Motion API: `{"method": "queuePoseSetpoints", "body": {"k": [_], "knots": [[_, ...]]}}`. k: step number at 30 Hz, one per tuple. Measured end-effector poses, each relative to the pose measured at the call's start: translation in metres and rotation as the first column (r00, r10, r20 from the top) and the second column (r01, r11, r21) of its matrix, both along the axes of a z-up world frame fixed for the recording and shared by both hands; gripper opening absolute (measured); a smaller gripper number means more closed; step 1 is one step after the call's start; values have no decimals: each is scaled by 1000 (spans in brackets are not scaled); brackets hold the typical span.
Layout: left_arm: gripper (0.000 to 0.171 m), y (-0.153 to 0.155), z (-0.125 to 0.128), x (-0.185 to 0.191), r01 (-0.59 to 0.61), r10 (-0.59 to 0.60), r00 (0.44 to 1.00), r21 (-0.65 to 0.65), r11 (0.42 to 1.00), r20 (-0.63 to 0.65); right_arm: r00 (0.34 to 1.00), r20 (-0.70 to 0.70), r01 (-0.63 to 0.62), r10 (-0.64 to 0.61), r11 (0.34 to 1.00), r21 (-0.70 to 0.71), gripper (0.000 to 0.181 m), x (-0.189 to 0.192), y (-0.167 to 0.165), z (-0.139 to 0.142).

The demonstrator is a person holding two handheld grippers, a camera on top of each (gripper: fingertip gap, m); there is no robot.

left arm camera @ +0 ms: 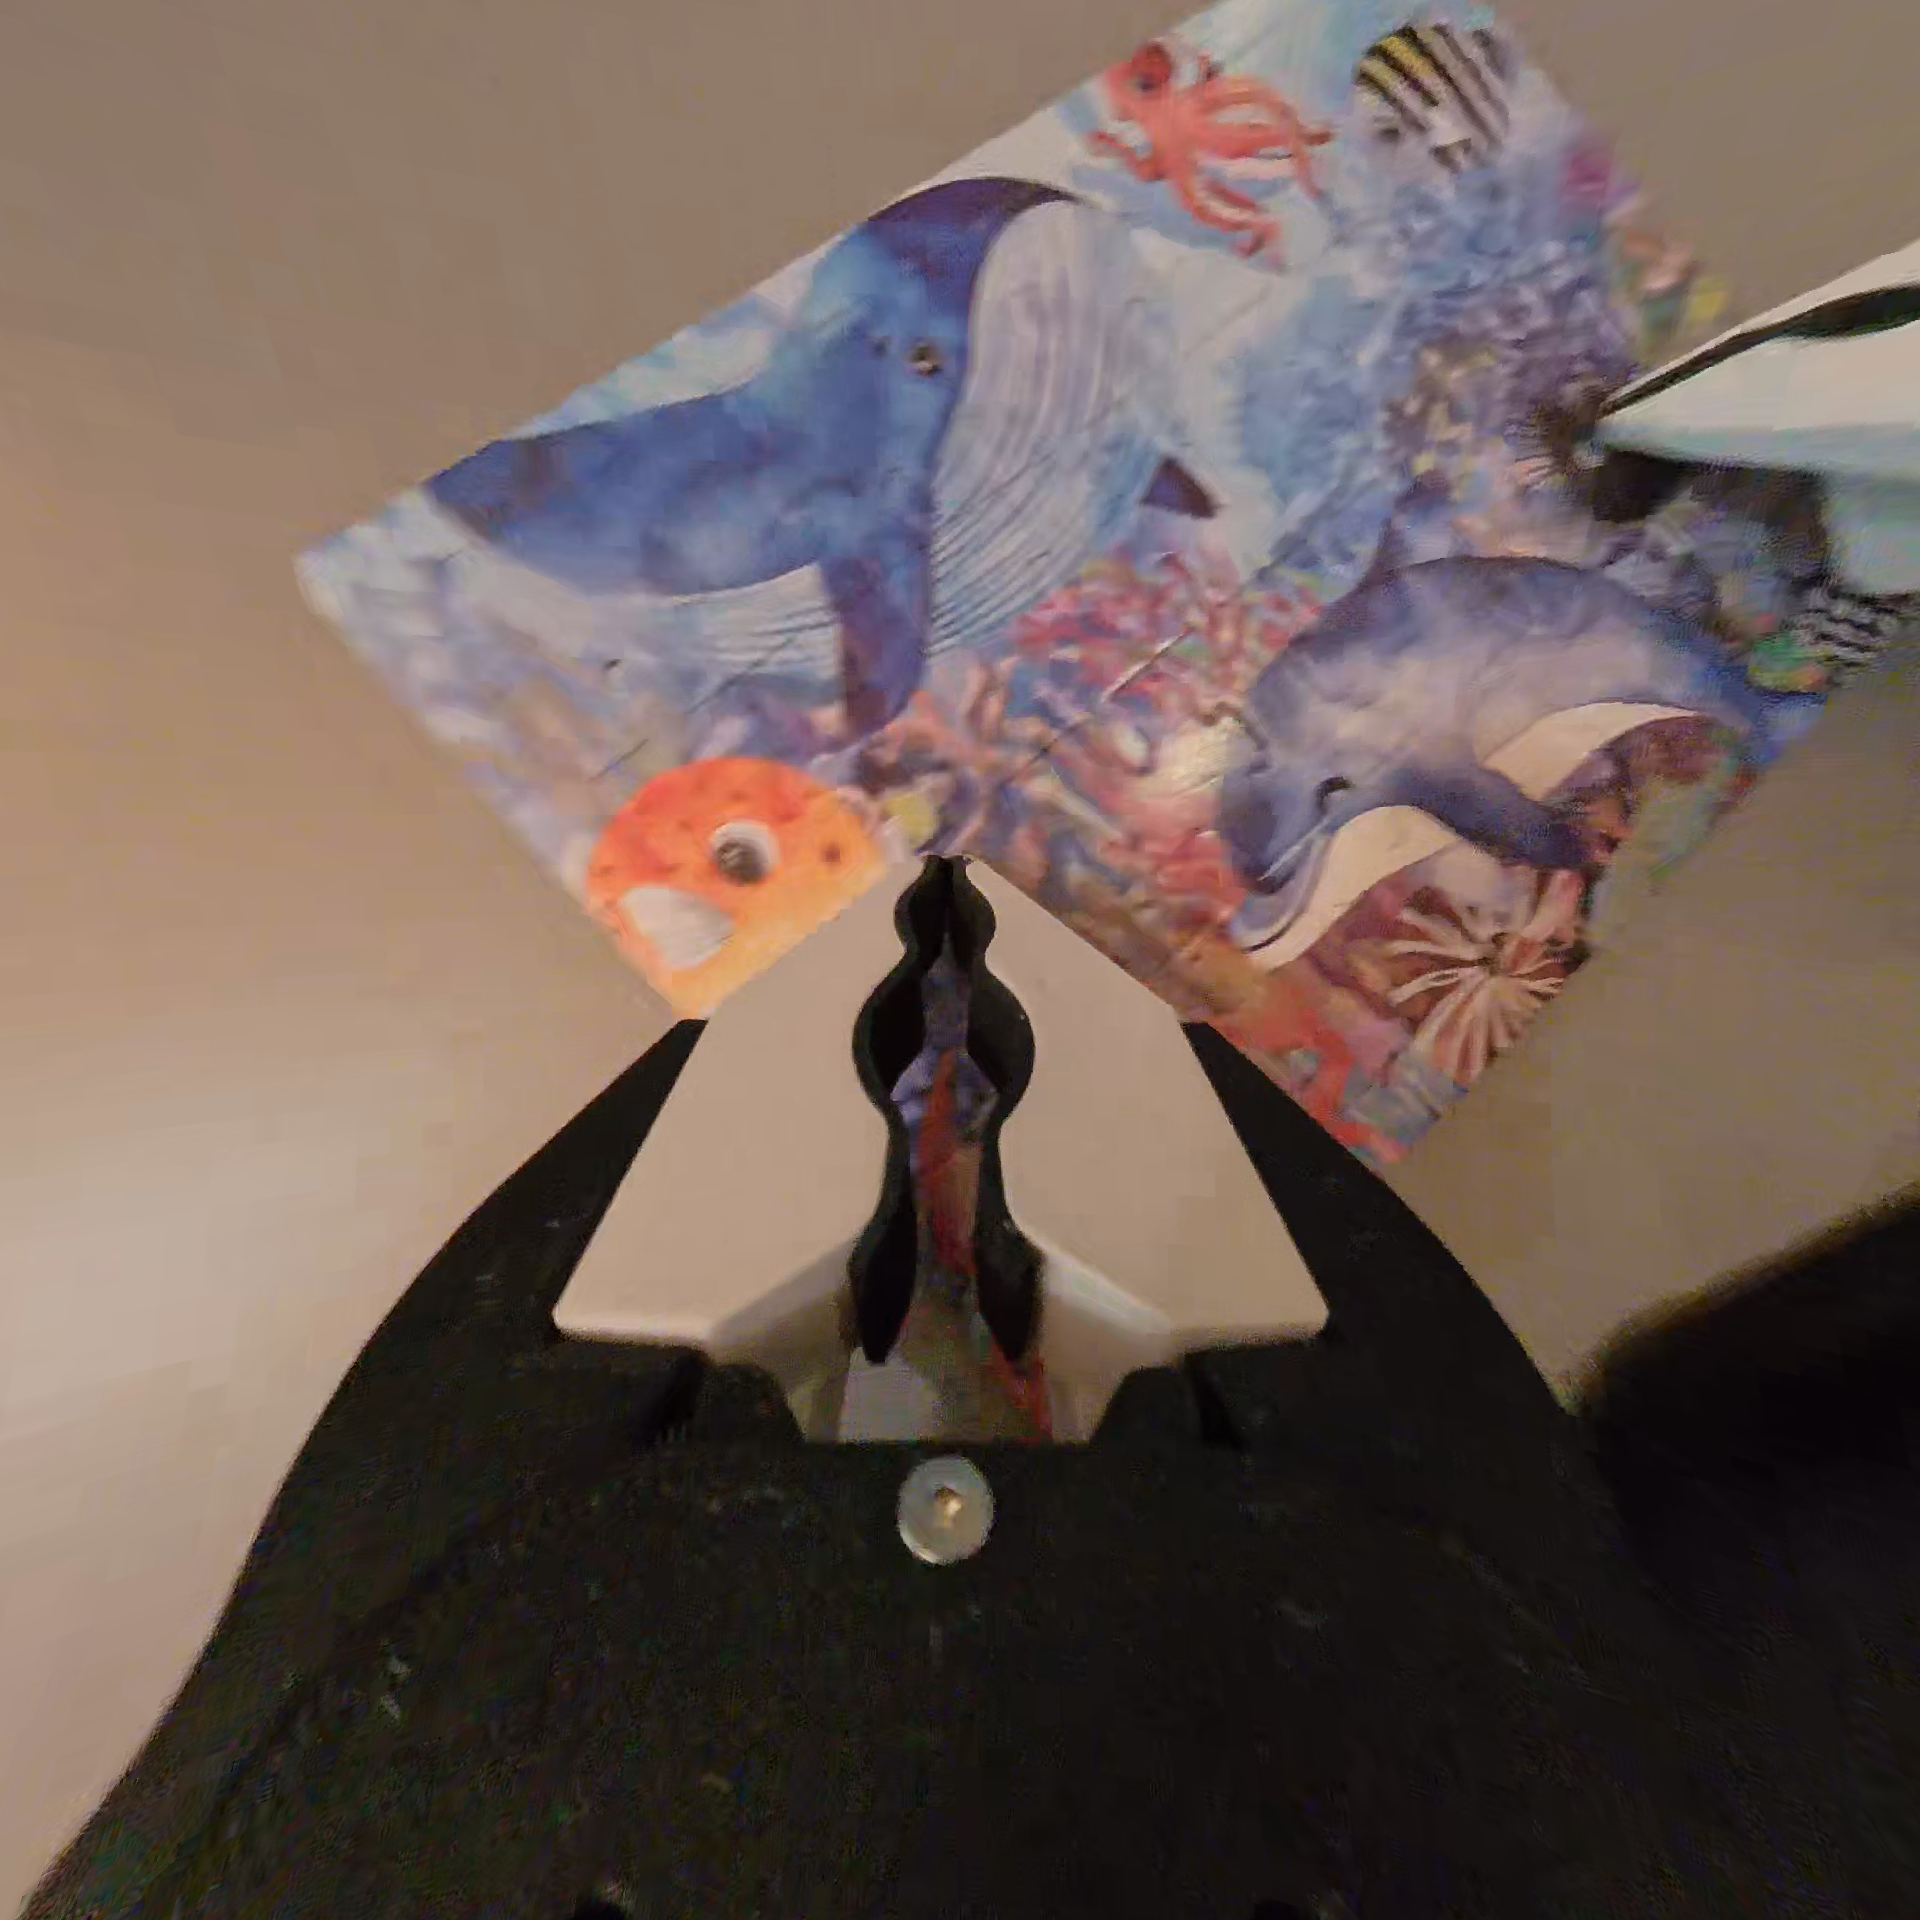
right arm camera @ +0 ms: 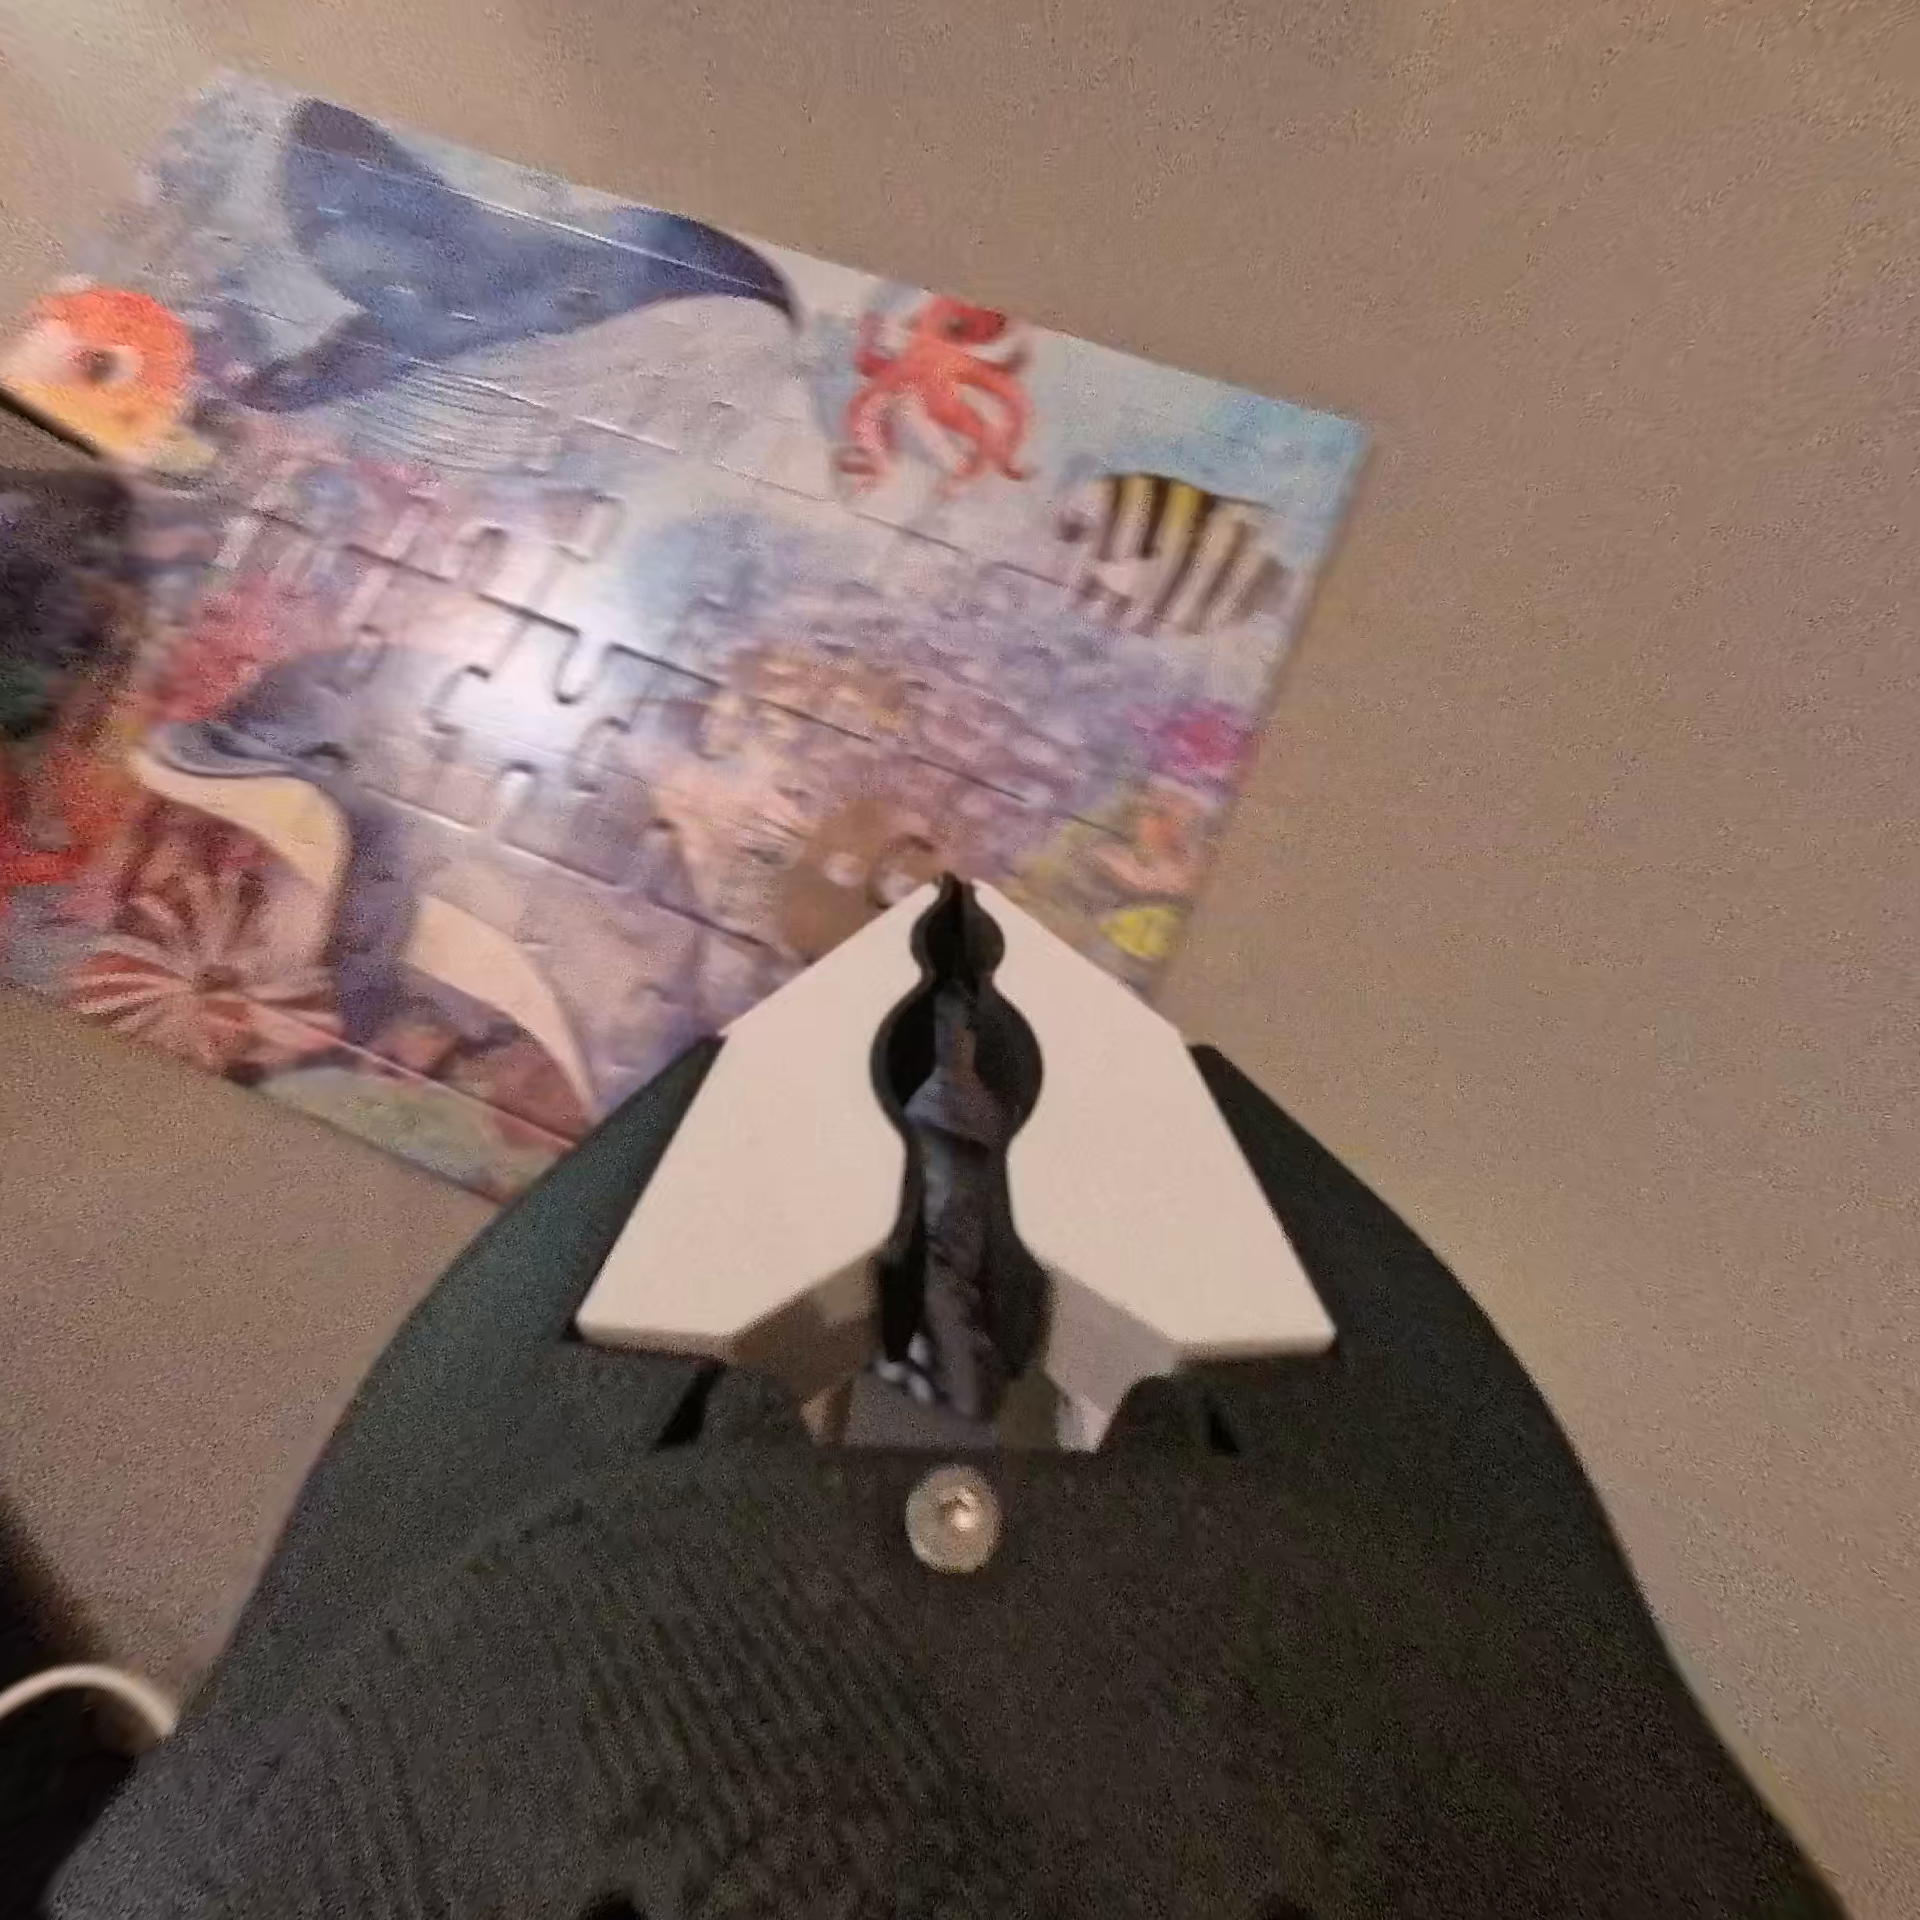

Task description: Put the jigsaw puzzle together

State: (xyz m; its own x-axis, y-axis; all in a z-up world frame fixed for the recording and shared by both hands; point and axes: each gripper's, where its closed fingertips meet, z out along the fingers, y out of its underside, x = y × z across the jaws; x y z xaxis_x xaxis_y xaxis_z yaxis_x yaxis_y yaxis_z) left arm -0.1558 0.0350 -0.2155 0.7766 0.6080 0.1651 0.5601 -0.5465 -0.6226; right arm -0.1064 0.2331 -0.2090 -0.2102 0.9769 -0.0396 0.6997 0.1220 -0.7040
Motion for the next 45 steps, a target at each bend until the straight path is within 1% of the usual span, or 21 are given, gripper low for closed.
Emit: {"method": "queuePoseSetpoints", "body": {"k": [2,4,5,7,10,13,15,16,19,21,23,25,27,29,31,32,34,37,39,42,45], "knots": [[0,-29,0,-8,-71,71,997,-42,997,-15,996,18,84,-85,995,49,0,12,35,0],[0,-39,2,-4,-87,86,996,-43,995,-10,997,9,78,-78,996,34,0,18,33,3],[0,-32,6,3,-64,64,998,-5,998,-3,999,-4,36,-36,999,14,0,19,16,6],[0,-7,18,24,4,-3,1000,87,996,-2,995,-28,-93,92,995,-40,0,19,-38,12],[0,33,23,54,120,-117,993,135,983,-31,963,-45,-267,264,957,-109,0,22,-118,11],[0,59,15,80,211,-216,976,188,959,8,948,-33,-318,317,941,-115,0,27,-144,-3],[3,50,-1,80,212,-214,977,108,971,7,956,-36,-292,290,950,-107,0,30,-133,-3],[0,45,1,78,192,-193,981,119,974,-5,966,-32,-259,257,962,-88,0,31,-119,-3],[0,12,0,64,94,-93,996,59,994,-15,996,-15,-87,87,996,-6,0,37,-52,-3],[0,-17,0,52,12,-12,999,-6,1000,-45,1000,7,30,-31,998,54,0,45,-8,-3],[0,-34,1,46,-30,26,997,-51,998,-66,996,24,78,-80,994,77,0,51,10,-3],[0,-25,7,48,-8,7,998,-7,1000,-63,1000,-5,29,-29,998,52,0,46,-11,2],[0,4,14,58,53,-50,998,69,996,-39,996,-34,-84,84,996,-16,0,36,-58,6],[0,26,7,67,115,-113,993,54,992,-36,982,-47,-188,185,979,-83,0,30,-103,6],[0,30,1,70,136,-135,989,16,991,-59,974,-38,-225,223,971,-77,0,30,-118,0],[0,25,0,69,129,-129,989,-2,992,-65,975,-38,-219,217,973,-67,0,31,-112,-2],[0,8,0,62,86,-86,994,1,996,-62,989,-33,-145,144,988,-49,0,33,-79,-3],[1,-15,1,53,12,-13,1000,93,996,8,999,-17,44,-43,995,92,0,37,11,-3],[0,-25,2,46,-26,19,999,138,990,50,992,-1,128,-129,983,130,0,42,56,-2],[0,-44,3,30,-61,63,998,105,993,-8,980,-115,165,-161,986,21,0,39,73,28],[0,-67,12,10,-85,103,979,103,991,-176,942,-293,162,-165,986,-35,0,33,75,63]]}}
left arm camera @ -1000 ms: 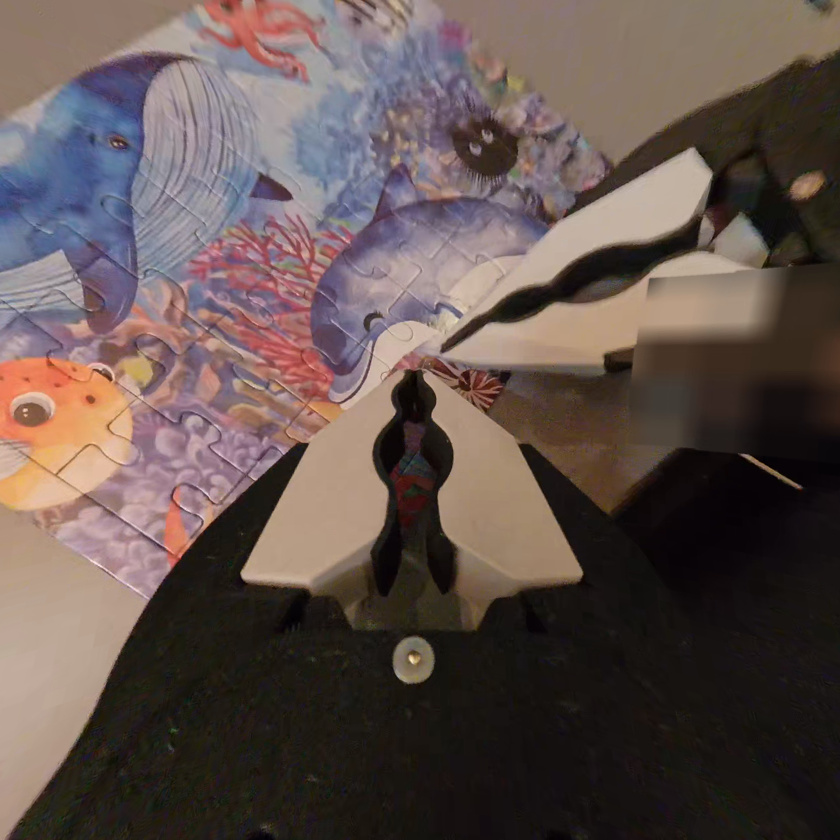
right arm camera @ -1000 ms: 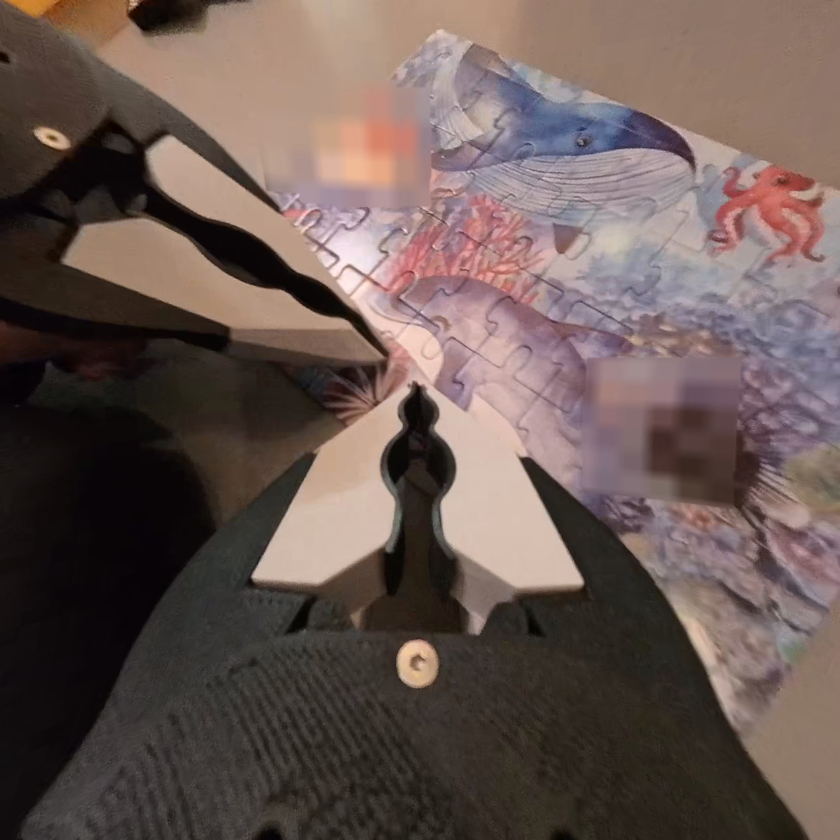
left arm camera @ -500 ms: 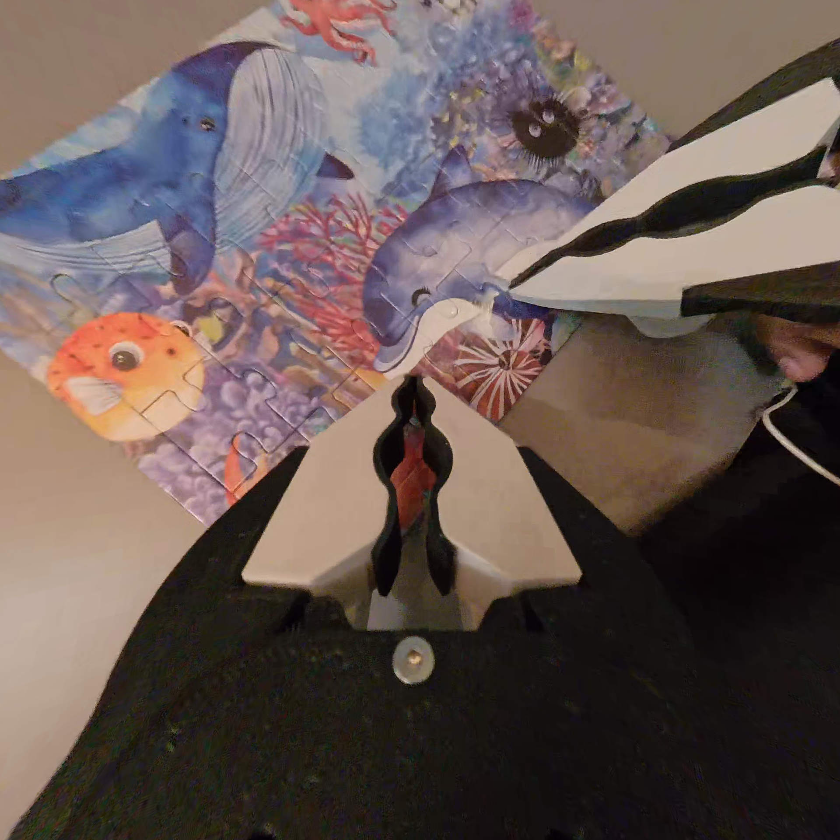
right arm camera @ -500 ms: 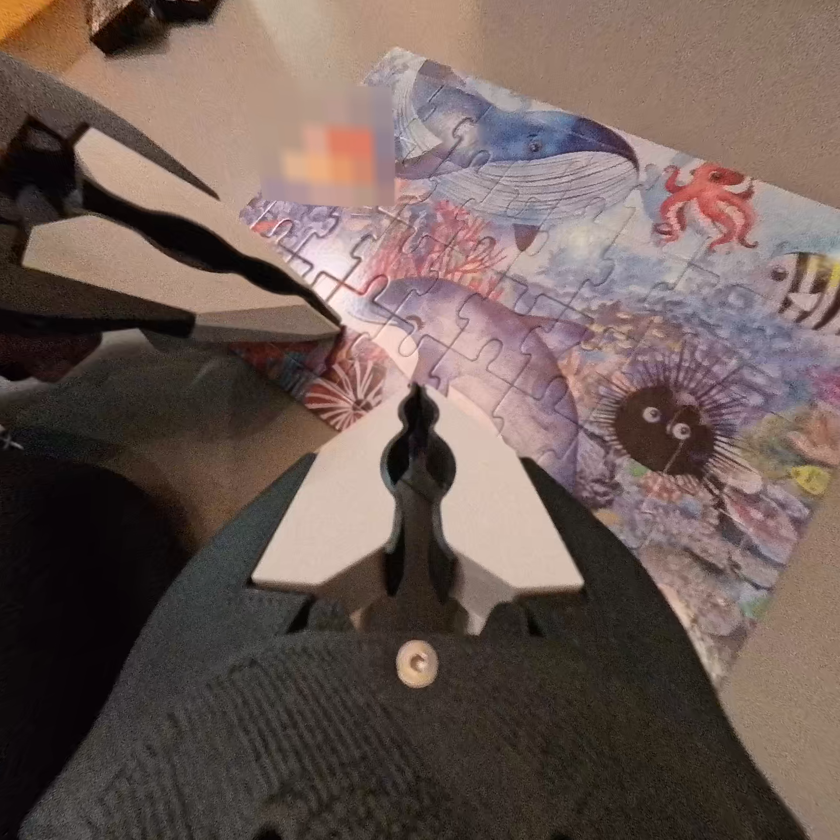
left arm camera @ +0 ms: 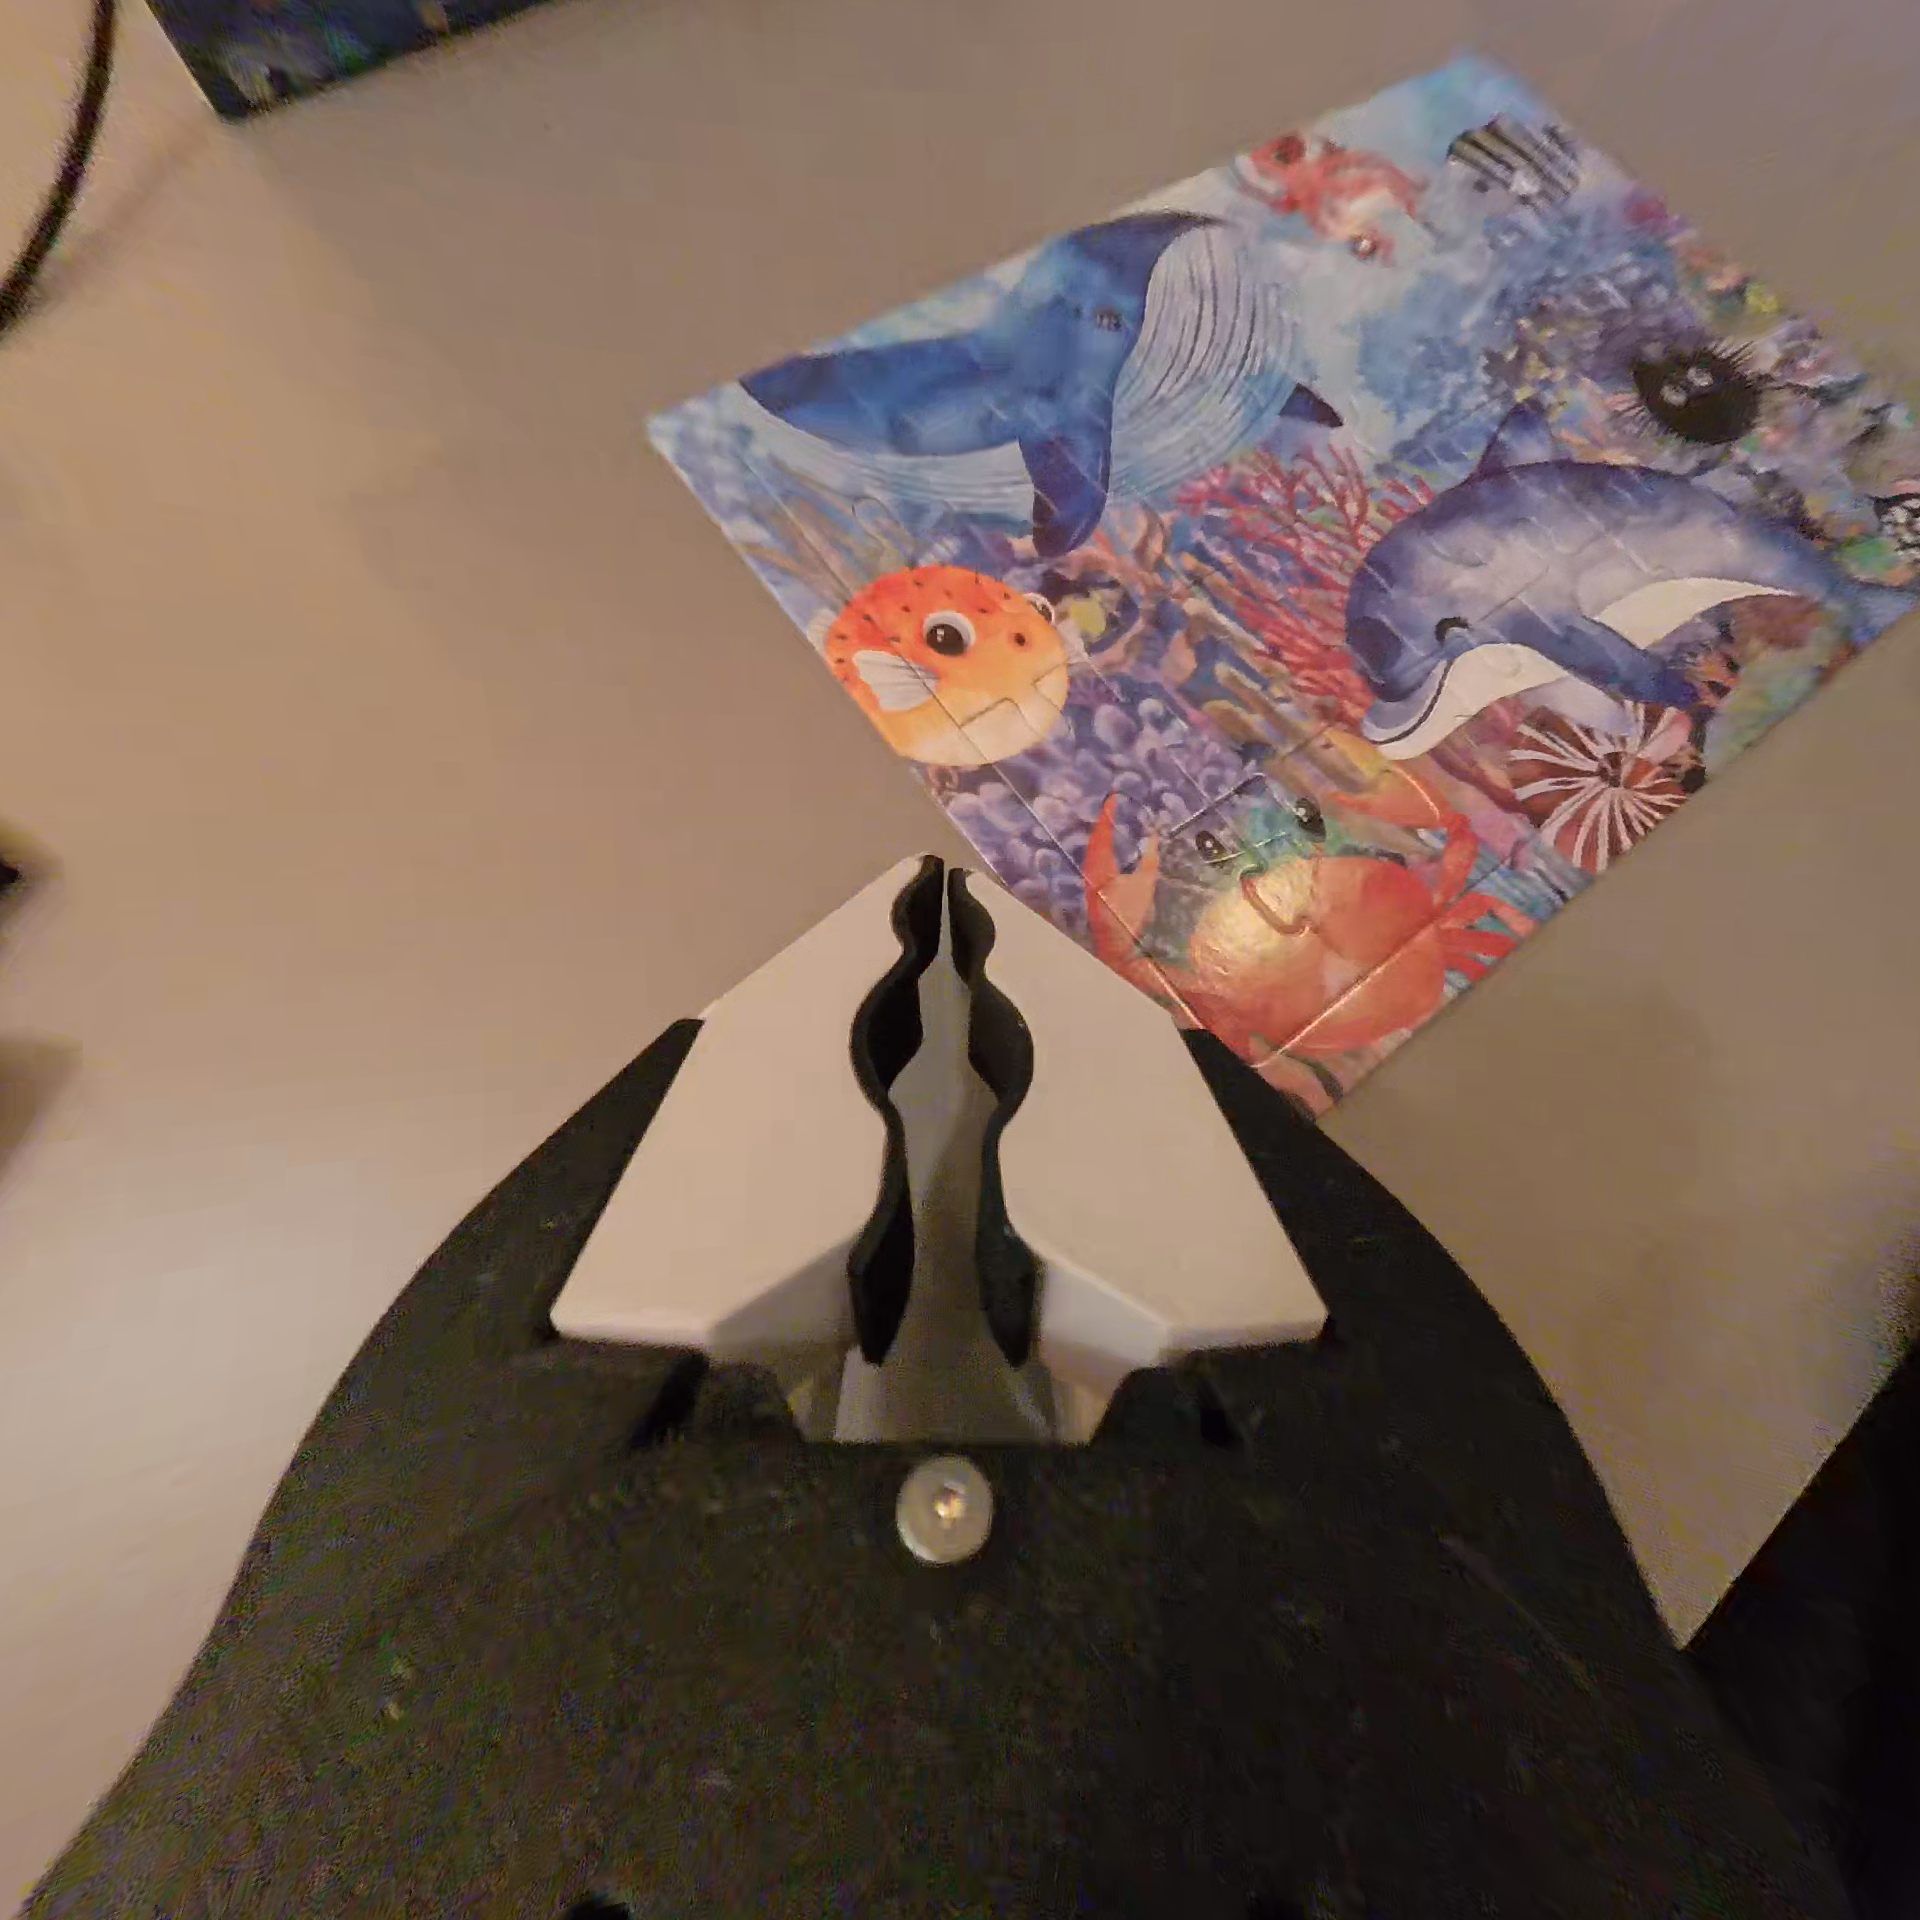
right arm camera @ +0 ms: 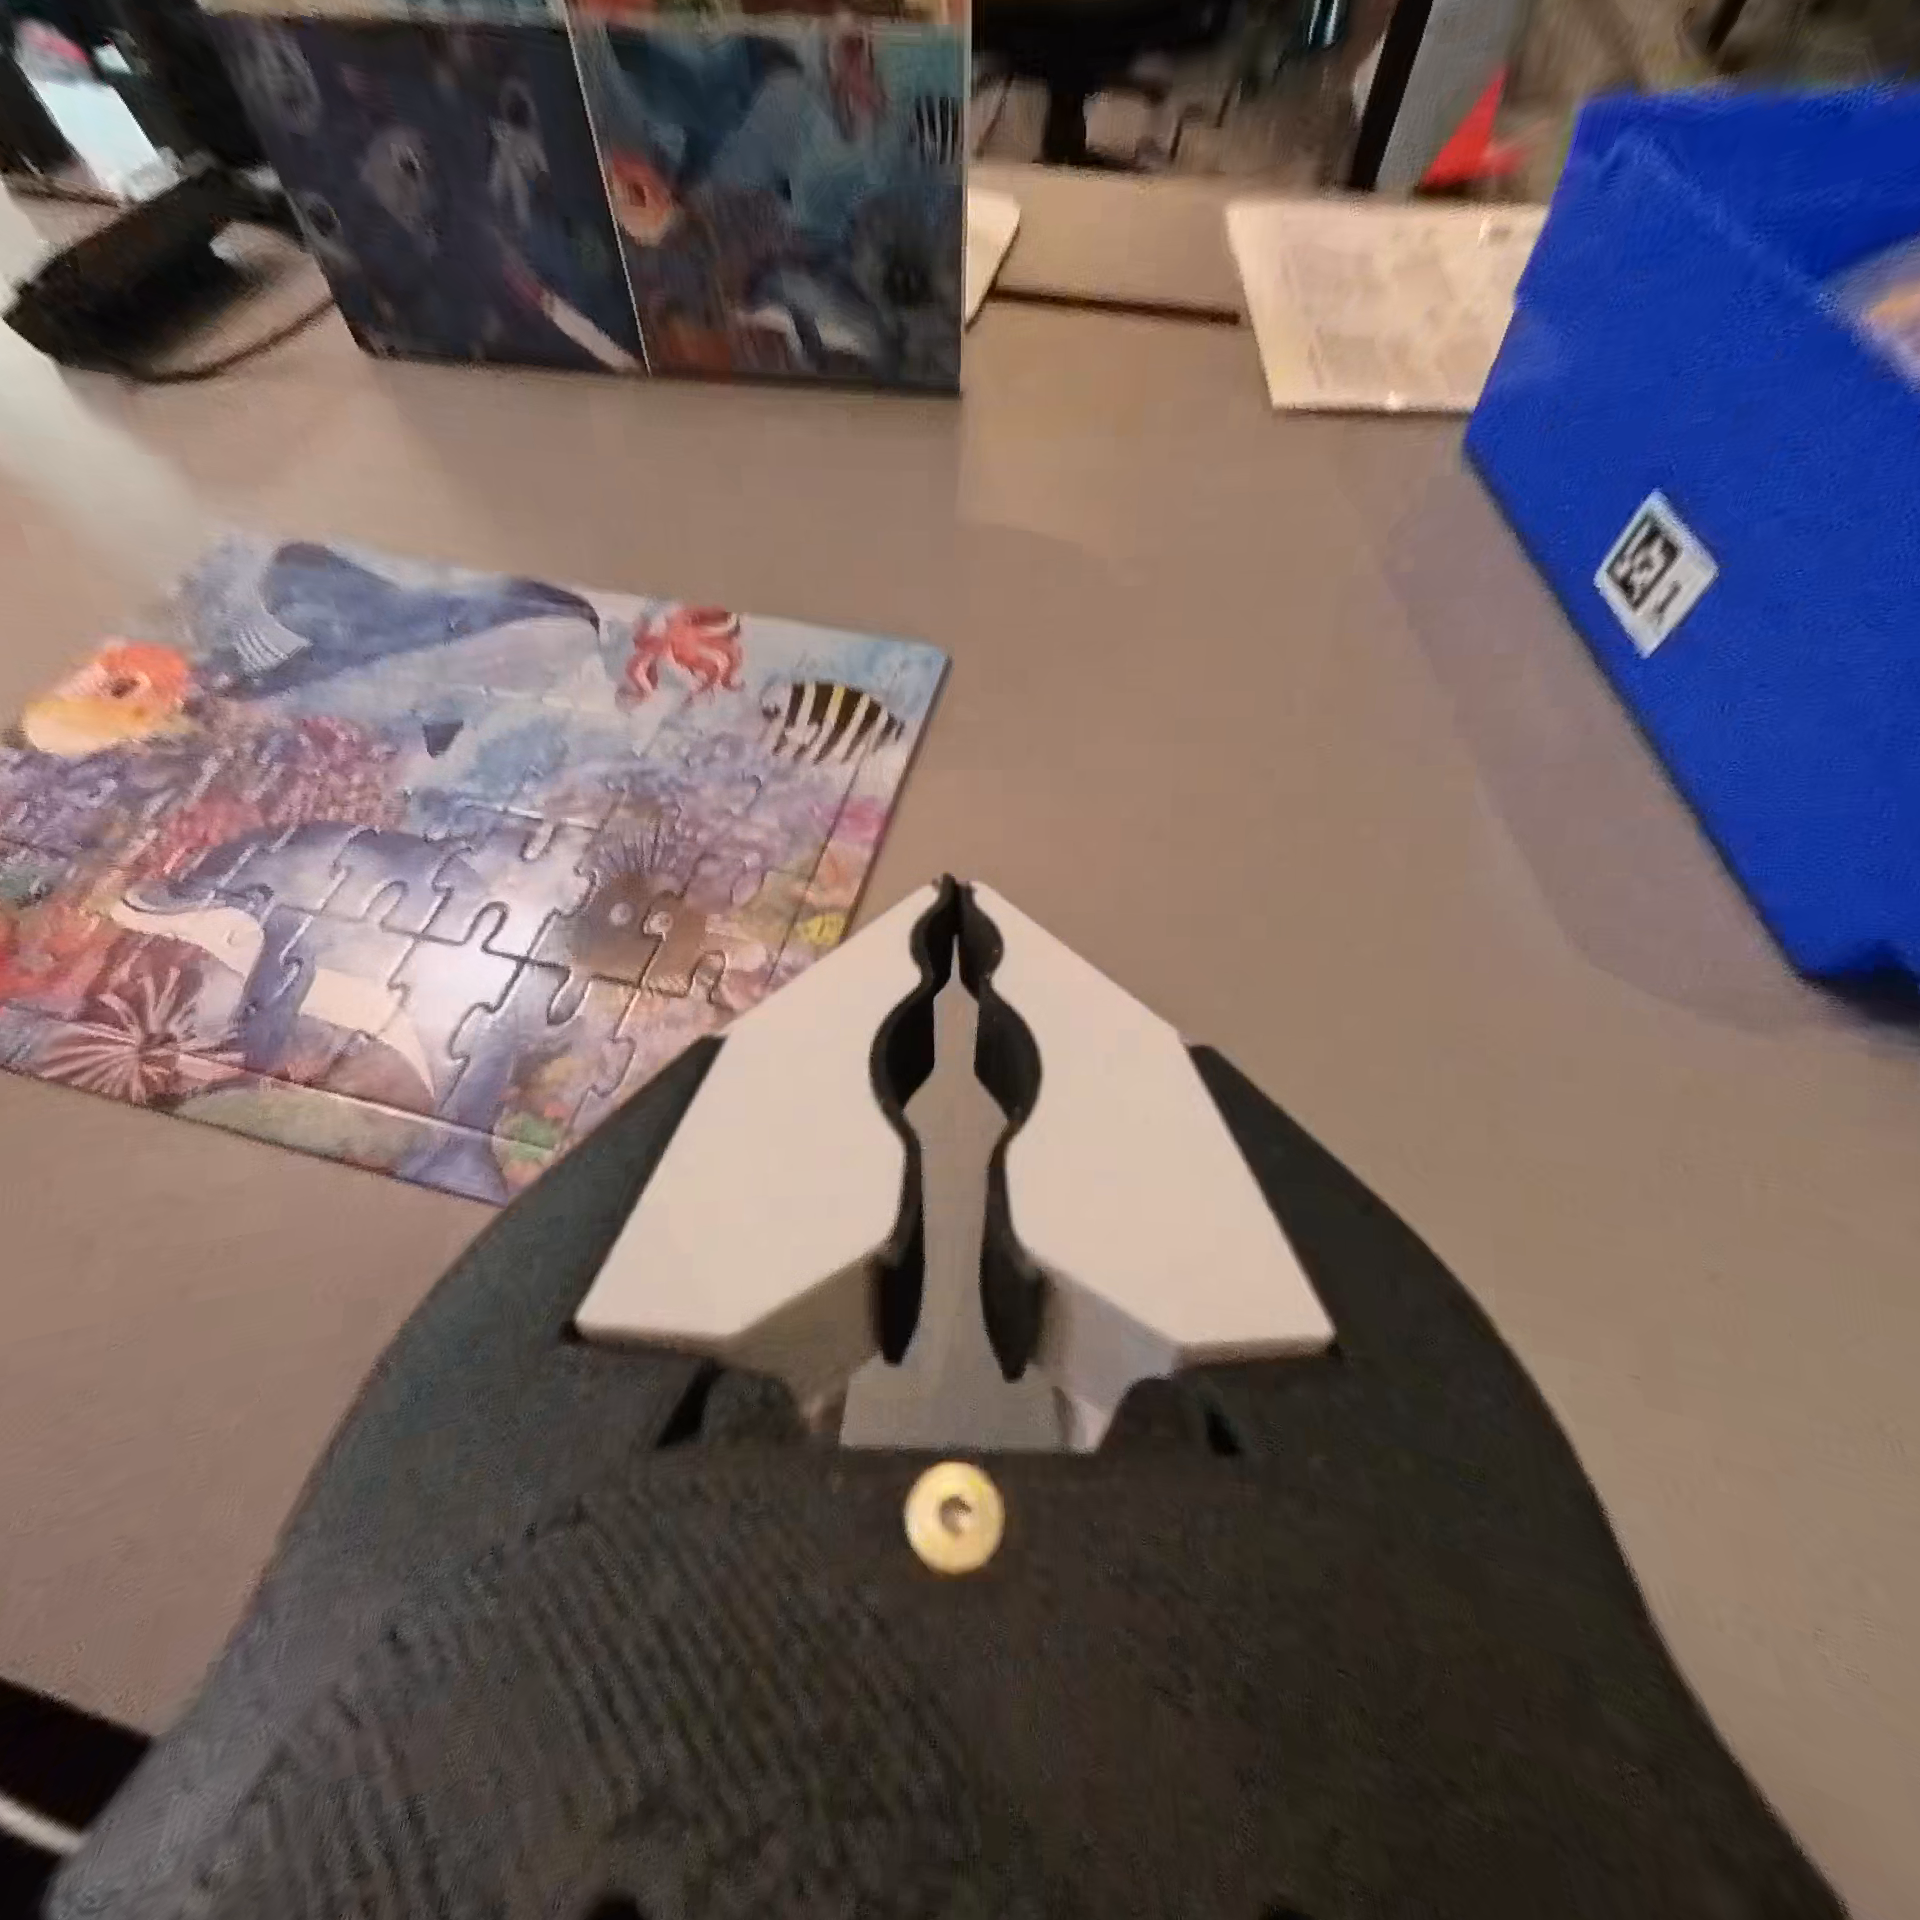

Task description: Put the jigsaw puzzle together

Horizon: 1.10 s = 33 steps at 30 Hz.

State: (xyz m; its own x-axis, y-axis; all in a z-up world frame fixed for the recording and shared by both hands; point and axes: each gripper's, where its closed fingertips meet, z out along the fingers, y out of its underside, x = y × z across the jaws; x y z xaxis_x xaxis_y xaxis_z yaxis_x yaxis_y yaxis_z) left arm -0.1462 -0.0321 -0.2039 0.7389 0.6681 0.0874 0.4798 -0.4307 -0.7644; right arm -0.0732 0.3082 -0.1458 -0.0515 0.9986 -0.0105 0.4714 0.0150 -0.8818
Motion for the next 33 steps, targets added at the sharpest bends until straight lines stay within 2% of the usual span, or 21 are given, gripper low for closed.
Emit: {"method": "queuePoseSetpoints", "body": {"k": [2,5,7,10,11,14,18,21,26,33], "knots": [[11,-1,20,0,48,-41,997,123,991,-58,993,-121,-15,14,1000,-14,0,-3,-1,11],[17,-8,52,0,68,-14,983,295,953,-183,977,-211,-70,42,989,-127,0,-3,-13,10],[29,-12,65,-1,88,-1,973,365,927,-233,962,-267,-94,54,986,-140,0,3,-17,13],[60,-20,66,-11,28,51,984,425,905,-172,929,-362,-136,77,981,-140,0,19,-28,28],[65,-20,66,-11,25,47,988,448,894,-149,929,-349,-177,123,976,-126,4,22,-37,26],[76,-19,74,-8,50,42,985,506,861,-170,967,-225,-135,123,990,-40,26,20,-31,6],[80,-14,80,1,96,37,962,463,881,-271,952,-267,-158,151,987,-3,40,24,-36,12],[81,-7,78,4,125,7,953,415,901,-302,940,-281,-215,193,975,-49,43,26,-40,14],[82,1,68,2,133,-41,972,396,908,-232,944,-230,-280,237,945,-172,53,23,-43,7],[84,-4,75,-1,117,-28,983,509,853,-179,945,-196,-286,262,952,-108,54,22,-49,1]]}}
